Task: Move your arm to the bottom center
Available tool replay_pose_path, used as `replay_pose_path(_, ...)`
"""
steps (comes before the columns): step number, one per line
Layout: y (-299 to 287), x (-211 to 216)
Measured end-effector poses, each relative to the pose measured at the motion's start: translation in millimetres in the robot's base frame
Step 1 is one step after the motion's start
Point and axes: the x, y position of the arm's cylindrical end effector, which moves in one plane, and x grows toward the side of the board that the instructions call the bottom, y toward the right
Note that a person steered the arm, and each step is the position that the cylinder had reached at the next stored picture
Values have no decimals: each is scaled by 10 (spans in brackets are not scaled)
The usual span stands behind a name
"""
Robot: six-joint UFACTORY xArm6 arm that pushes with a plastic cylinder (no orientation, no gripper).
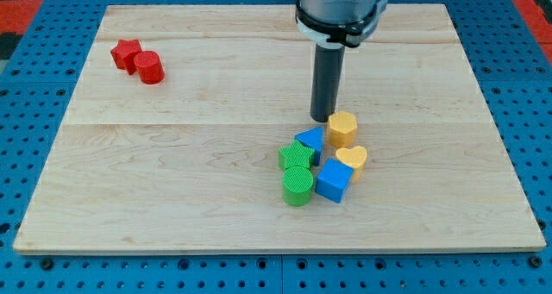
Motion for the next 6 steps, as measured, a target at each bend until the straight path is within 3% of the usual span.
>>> replay_pose_path(1, 100, 124)
replay_pose_path(3, -819, -22)
replay_pose_path(4, -1462, 226)
replay_pose_path(5, -1875, 795)
replay_pose_path(6, -1699, 1172)
